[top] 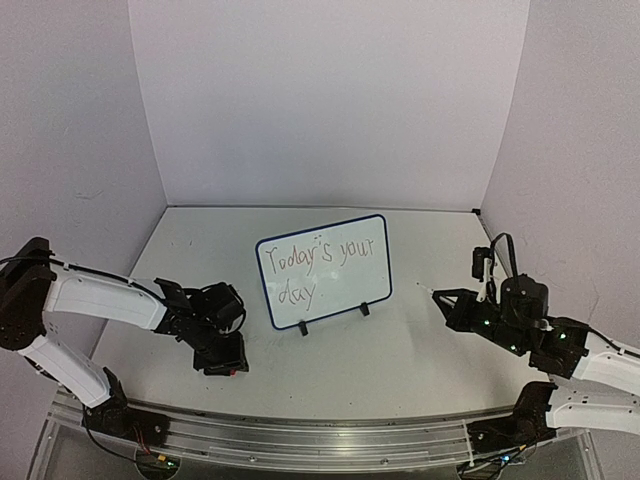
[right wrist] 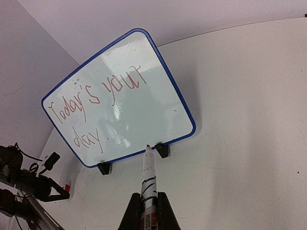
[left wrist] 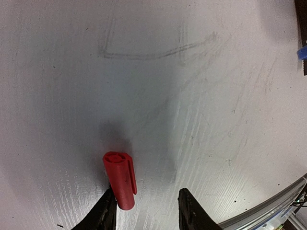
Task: Write a sentence on the whiteboard
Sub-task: Move the pen cap to the center of the board.
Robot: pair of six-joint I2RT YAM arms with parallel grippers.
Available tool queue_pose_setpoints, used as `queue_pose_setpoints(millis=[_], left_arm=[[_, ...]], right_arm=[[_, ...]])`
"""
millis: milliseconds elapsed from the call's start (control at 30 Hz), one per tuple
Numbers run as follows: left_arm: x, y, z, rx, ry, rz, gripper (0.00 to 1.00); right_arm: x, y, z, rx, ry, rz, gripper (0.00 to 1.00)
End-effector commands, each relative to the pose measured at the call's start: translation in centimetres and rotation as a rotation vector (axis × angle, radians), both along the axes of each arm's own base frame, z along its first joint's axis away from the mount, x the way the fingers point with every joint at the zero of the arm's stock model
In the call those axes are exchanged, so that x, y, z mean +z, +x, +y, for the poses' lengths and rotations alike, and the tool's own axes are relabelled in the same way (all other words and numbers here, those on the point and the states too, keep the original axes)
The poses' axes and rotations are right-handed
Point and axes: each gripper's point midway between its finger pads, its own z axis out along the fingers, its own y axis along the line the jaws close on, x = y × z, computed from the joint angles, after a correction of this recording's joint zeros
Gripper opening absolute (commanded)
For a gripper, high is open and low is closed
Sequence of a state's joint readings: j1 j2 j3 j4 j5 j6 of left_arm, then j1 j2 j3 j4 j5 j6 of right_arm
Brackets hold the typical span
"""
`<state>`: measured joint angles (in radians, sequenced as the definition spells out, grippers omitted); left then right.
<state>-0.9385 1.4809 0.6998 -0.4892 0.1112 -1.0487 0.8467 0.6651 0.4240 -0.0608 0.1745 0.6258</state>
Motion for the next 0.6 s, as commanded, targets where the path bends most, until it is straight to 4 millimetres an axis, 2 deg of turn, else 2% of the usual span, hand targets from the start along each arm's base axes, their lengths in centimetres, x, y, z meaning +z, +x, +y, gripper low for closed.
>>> queue_pose_setpoints(millis=[0,133,400,567], left_arm=[[0.6,1.1,-2.6,-0.012,-0.066,-0.04,0.43],[1.2,2.2,-4.6,-0.009,-0.13,-0.087,0.43],[1.1,4.3,-8.1,-0.027,-0.205,-0.157,0.43],[2.9,4.7,-9.2,-0.081,-0.259,-0.224,0.45]], right_arm=[[0.7,0.2,0.0,-0.005,0.017,-0.021,0.0],[0.7,0.2,0.1,-0.003,0.014,-0.016,0.0],[0.4,0.3,0.3,0.0,0.009,-0.007,0.0],[0.3,0.3,0.4,0.004,0.01,-0.001,0.0]])
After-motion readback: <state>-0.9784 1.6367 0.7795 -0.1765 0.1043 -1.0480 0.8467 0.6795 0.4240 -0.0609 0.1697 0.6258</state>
